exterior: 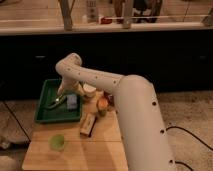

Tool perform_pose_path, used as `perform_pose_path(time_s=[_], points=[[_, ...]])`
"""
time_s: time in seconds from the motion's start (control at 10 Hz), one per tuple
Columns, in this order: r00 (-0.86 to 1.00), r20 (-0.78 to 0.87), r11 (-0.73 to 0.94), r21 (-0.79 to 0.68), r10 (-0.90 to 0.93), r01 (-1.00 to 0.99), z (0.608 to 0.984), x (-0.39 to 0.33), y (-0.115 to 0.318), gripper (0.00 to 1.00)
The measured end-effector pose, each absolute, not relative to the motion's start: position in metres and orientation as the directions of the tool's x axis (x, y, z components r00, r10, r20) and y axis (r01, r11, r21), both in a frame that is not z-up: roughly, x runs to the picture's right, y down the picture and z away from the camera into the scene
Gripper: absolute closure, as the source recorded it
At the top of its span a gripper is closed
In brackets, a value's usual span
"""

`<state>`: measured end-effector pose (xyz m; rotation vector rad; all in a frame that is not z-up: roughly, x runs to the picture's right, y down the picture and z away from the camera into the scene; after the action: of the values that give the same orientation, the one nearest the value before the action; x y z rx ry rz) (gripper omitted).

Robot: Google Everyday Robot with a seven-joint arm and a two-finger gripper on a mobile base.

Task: Place sponge in tray

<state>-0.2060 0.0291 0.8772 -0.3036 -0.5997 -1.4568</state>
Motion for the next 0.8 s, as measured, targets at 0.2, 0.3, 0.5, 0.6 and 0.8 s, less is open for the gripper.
perform_pose_path(time_s=[0.2,0.3,0.5,0.6,0.8], points=[[-0.002,0.554,0.11,0.17,-0.833,0.979,0.877,-0.2059,0.0292,0.2],[-0.005,0.555,0.11,0.175,-0.832,0.978,0.8767,-0.2058,0.0288,0.2],[-0.005,0.555,0.111,0.175,-0.832,0.978,0.8767,-0.2055,0.0289,0.2],[-0.005,0.555,0.111,0.175,-0.832,0.978,0.8767,-0.2055,0.0289,0.2],[-0.005,0.557,0.111,0.174,-0.831,0.978,0.8777,-0.2054,0.0303,0.2]])
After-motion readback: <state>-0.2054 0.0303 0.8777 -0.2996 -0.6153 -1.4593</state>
